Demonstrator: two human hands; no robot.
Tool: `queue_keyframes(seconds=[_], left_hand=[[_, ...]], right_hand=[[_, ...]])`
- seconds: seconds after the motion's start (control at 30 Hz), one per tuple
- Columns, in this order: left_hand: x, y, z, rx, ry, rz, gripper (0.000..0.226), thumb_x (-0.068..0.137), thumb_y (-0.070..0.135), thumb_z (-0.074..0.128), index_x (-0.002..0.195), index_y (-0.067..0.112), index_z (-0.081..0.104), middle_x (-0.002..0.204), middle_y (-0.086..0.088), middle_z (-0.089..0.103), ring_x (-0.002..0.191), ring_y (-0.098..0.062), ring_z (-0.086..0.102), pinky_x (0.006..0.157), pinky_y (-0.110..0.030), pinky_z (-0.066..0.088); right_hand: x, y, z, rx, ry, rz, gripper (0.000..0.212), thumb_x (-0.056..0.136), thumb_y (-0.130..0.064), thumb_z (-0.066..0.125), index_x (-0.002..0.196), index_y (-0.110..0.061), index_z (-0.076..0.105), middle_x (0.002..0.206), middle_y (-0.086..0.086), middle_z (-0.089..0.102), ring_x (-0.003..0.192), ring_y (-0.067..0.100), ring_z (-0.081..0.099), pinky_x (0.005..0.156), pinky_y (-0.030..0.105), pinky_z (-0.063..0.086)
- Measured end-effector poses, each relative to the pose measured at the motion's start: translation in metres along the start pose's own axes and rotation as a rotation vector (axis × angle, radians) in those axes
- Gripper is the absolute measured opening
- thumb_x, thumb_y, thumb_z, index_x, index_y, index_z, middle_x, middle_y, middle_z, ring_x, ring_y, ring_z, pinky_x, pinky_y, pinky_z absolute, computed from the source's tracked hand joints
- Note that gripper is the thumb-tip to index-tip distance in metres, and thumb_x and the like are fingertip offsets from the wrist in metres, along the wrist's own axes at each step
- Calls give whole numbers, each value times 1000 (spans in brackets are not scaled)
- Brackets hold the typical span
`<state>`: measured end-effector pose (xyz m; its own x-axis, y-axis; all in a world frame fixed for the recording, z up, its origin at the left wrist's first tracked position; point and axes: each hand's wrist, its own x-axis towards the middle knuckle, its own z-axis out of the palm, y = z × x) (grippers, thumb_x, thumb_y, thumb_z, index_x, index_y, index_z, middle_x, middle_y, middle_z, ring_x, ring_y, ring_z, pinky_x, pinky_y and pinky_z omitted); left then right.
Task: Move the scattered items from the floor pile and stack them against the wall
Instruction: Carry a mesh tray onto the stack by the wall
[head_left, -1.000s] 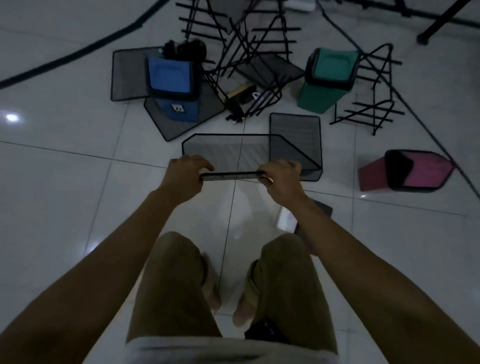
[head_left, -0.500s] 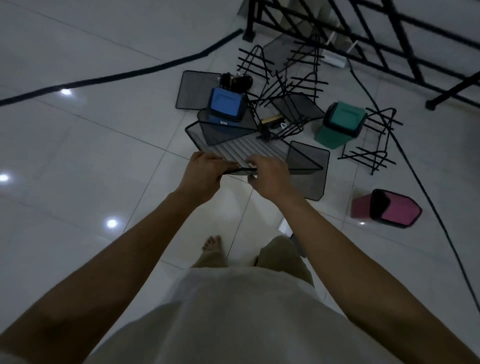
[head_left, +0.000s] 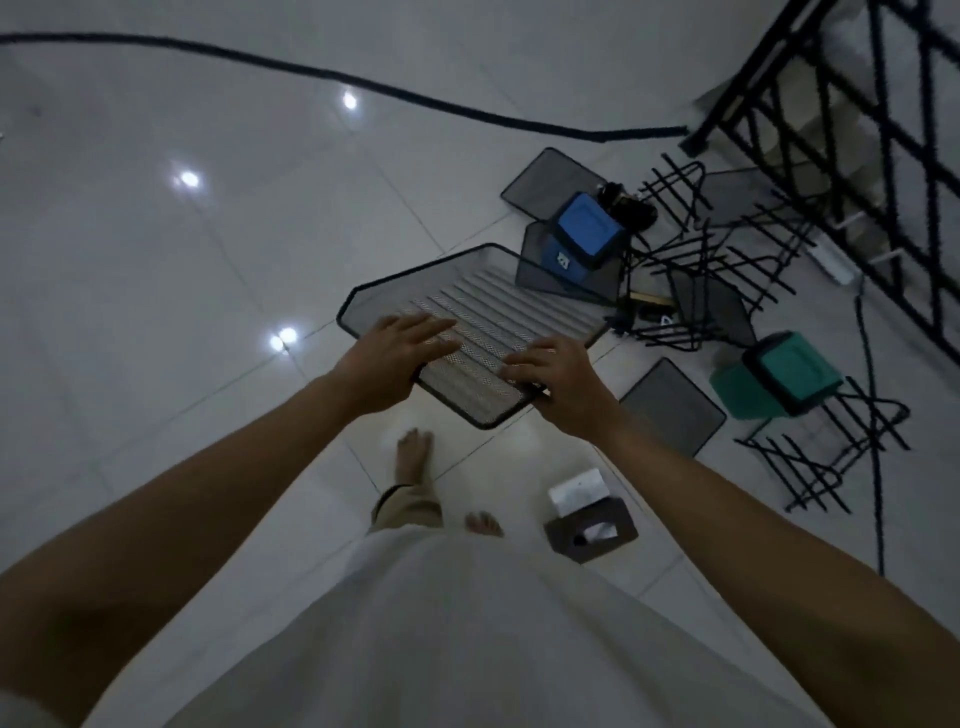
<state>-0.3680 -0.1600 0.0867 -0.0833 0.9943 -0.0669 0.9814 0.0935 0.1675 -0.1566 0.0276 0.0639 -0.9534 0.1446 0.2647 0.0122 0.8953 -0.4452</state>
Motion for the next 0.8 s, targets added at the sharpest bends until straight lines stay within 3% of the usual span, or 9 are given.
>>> queue_keyframes(seconds=[0.13,0.27,0.37,0.4,0.47,0.53,0.67,0.73,0.8], left_hand=[[-39,39,18,-1,-89,-151,75,82,-6,50,150,18,29,157,-6,25,141,-32,33,108,-48,32],[-81,78,25,-40,-106,-413,73,84,-5,48,151,13,25,158,-9,22,137,-33,37,110,-50,29],[-111,100,28,-65,-194,-606,67,92,2,44,152,11,17,159,-8,21,142,-30,29,113,-49,26],[-119,106,28,-57,-207,-671,65,94,4,44,152,10,17,158,-9,22,142,-29,28,114,-49,25],[-133,115,25,-43,-183,-808,63,95,6,46,152,9,19,156,-9,27,142,-29,29,114,-49,26],[-149,125,20,-45,-135,-930,63,93,8,50,150,10,23,154,-7,33,141,-27,31,113,-49,27],[-191,146,12,-41,-33,-1124,61,92,10,52,148,13,30,150,-3,40,138,-23,35,111,-46,27],[-223,158,12,-48,-3,-1240,59,92,11,52,147,14,31,149,-3,42,137,-23,37,111,-45,28],[-258,173,17,-57,10,-1342,56,91,12,52,145,16,35,146,-1,45,134,-22,40,109,-43,31]], right_hand=[[-17,-5,8,-62,-57,-63,34,81,-20,71,115,-27,69,116,-1,69,103,29,58,85,43,43],[-3,-32,3,8,-432,39,63,78,-22,76,136,-24,55,125,4,64,110,30,60,90,46,47],[19,-77,1,-118,-891,63,96,77,-54,73,154,-32,19,154,-2,35,139,25,35,113,61,19],[25,-96,4,-173,-997,25,104,76,-62,70,155,-33,10,159,-2,27,143,24,27,114,65,6],[36,-132,13,-212,-1096,-45,111,73,-70,67,155,-31,3,162,2,17,147,26,19,112,69,-4],[40,-168,28,-294,-1089,-94,109,74,-67,68,155,-28,5,161,7,18,146,30,20,110,71,-1],[39,-232,61,-505,-896,-197,72,89,-36,60,150,-20,26,144,15,41,135,35,37,109,73,6],[28,-258,78,-401,-771,-318,63,91,-23,58,149,-20,32,140,13,45,129,32,45,112,63,22],[14,-281,95,-204,-710,-457,56,91,-11,55,145,-16,40,136,12,50,121,30,52,103,48,40]])
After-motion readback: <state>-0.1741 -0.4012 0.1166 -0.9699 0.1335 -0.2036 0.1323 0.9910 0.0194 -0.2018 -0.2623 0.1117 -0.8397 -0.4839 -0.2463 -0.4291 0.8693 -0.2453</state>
